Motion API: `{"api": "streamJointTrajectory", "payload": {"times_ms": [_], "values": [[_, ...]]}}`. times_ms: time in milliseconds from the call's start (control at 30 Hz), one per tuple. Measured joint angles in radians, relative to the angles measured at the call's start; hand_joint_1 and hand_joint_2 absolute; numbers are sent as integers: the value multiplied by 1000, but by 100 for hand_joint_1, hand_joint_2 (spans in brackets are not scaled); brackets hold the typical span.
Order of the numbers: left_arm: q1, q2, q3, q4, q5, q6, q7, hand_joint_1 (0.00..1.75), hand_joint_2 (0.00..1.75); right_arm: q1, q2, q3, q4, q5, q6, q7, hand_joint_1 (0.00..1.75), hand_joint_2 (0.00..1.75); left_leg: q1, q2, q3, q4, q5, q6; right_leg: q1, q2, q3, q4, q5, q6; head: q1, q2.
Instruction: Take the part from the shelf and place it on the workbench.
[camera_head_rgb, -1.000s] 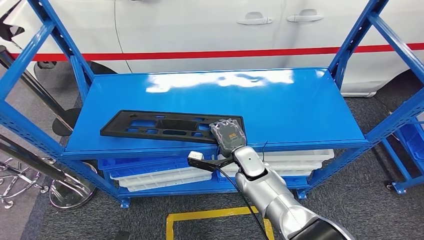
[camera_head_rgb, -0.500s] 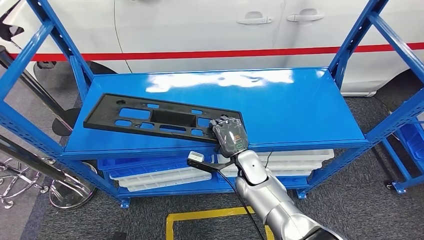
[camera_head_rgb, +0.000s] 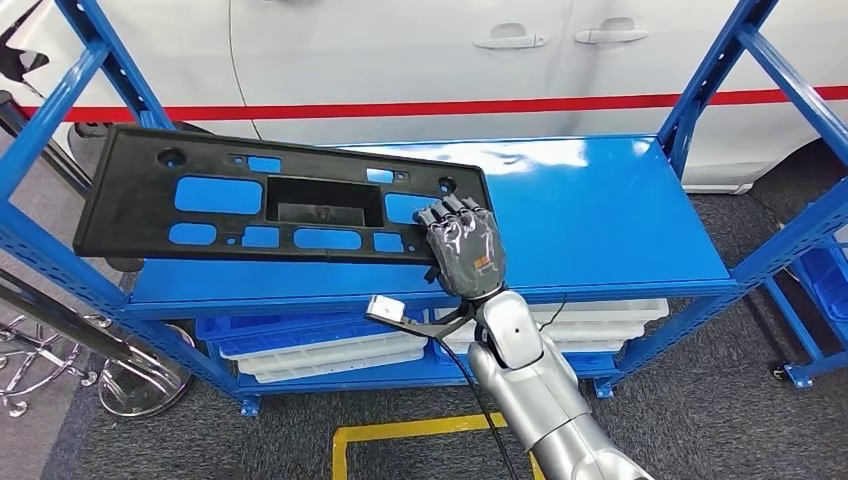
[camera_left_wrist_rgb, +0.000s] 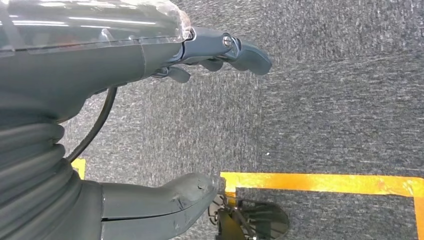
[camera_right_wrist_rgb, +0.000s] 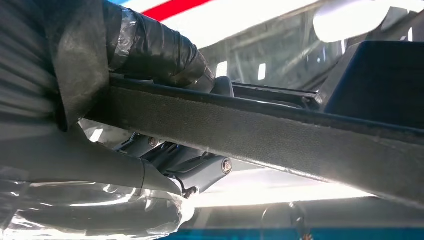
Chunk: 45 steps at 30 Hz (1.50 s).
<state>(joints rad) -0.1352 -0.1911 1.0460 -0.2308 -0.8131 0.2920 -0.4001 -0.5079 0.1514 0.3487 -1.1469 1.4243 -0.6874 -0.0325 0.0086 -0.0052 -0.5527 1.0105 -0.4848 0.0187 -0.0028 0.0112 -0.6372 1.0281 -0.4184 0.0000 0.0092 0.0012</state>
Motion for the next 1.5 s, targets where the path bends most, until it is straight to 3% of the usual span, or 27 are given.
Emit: {"api": "streamJointTrajectory", "payload": {"times_ms": [233,367,433,533,567,600,633,700,767,833,900,967,1033,1067,1100,1133,1200,1267,1333,1400,1433,1500], "values": [[-2,0,9,0,8,19,27,0,175,6,1,-36,-106,21,0,-3,175,175,-3,0,-2,6,-2,6,-3,0,0,-2,2,3,0,0],[-2,-1,10,0,9,17,32,0,175,-3,-1,-51,-157,6,0,0,175,175,-2,2,2,-4,9,18,-5,1,4,-6,6,15,0,0],[-3,-3,11,0,9,14,31,0,175,-8,-6,-56,-179,0,-1,0,175,175,5,7,9,-24,23,28,-4,0,-9,30,-28,22,0,0],[-4,-4,12,0,10,12,28,0,175,-11,-18,-62,-206,-4,-1,2,175,175,8,12,6,-28,30,34,-10,-1,-84,213,-129,32,0,0],[-3,-4,12,0,10,12,27,0,175,-11,-23,-64,-212,-5,-1,2,175,175,9,13,4,-26,29,34,-14,-2,-101,259,-142,36,0,0],[-3,-4,13,0,10,12,27,0,175,-10,-27,-66,-216,-6,-1,3,175,175,10,13,3,-23,28,33,-18,-4,-101,269,-135,40,0,0],[-4,-4,14,0,10,12,27,0,175,-10,-30,-67,-220,-6,-1,3,175,175,11,14,2,-19,27,30,-23,-6,-79,236,-108,43,0,0],[-4,-4,14,0,10,11,27,0,175,-11,-35,-67,-229,-6,-1,3,175,175,15,13,-1,-7,20,19,-28,-11,-2,104,-53,47,0,0],[-5,-4,15,0,10,9,26,0,175,-13,-37,-68,-237,-8,-1,3,175,175,14,12,-8,3,15,5,-24,-10,41,21,-37,40,0,0],[-7,-4,15,0,9,3,25,0,175,-13,-41,-71,-245,-13,-1,3,175,175,13,12,-12,6,17,-9,-17,-7,38,13,-40,26,0,0],[-7,-4,15,0,8,-1,25,0,175,-14,-44,-75,-254,-20,-1,3,175,175,16,11,-19,16,6,-19,-20,-8,34,7,-35,10,0,0],[-7,-4,15,0,6,-3,26,0,175,-14,-48,-79,-261,-31,-1,3,175,175,19,11,-49,89,-52,-26,-22,-10,29,1,-26,-6,0,0],[-6,-4,15,0,5,-4,26,0,175,-13,-52,-85,-265,-43,-1,2,175,175,19,10,-99,222,-125,-29,-17,-11,19,1,-20,-16,-1,0],[-6,-4,15,0,5,-4,26,0,175,-12,-55,-87,-266,-48,-1,2,175,175,19,10,-116,273,-143,-29,-15,-11,14,2,-17,-18,-1,0],[-6,-3,15,0,4,-4,26,0,175,-11,-57,-90,-266,-52,-1,1,175,175,18,10,-118,292,-141,-28,-12,-11,10,4,-14,-18,-1,0],[-6,-3,15,0,2,-4,26,0,175,-9,-60,-93,-268,-55,-1,0,175,175,18,10,-101,269,-120,-26,-11,-10,6,6,-12,-18,-1,0],[-7,-1,15,0,0,-4,25,0,175,-7,-64,-101,-273,-59,-1,-3,175,175,16,10,-24,136,-61,-17,-10,-10,0,12,-9,-14,-1,0],[-9,-1,15,0,-1,-4,24,0,175,-7,-67,-108,-280,-64,-1,-5,175,175,11,7,31,30,-33,-9,-9,-10,-7,17,-3,-4,-1,0],[-9,0,15,0,-1,-3,23,0,175,-5,-69,-117,-286,-70,-1,-8,175,175,4,5,35,12,-29,-4,-10,-10,-12,14,9,11,-1,0],[-9,0,15,0,0,-3,23,0,175,-1,-73,-128,-293,-75,-1,-15,175,175,8,6,28,0,-13,7,-11,-9,-17,16,7,24,0,0],[-10,0,15,0,1,-3,22,0,175,0,-75,-134,-296,-77,-1,-18,175,175,10,8,24,-6,-3,16,-11,-8,-26,33,-12,29,0,0],[-10,1,15,0,3,-3,21,0,175,3,-81,-147,-301,-84,-1,-21,175,175,10,11,9,-12,14,28,-11,-8,-61,123,-88,36,0,0]]}}
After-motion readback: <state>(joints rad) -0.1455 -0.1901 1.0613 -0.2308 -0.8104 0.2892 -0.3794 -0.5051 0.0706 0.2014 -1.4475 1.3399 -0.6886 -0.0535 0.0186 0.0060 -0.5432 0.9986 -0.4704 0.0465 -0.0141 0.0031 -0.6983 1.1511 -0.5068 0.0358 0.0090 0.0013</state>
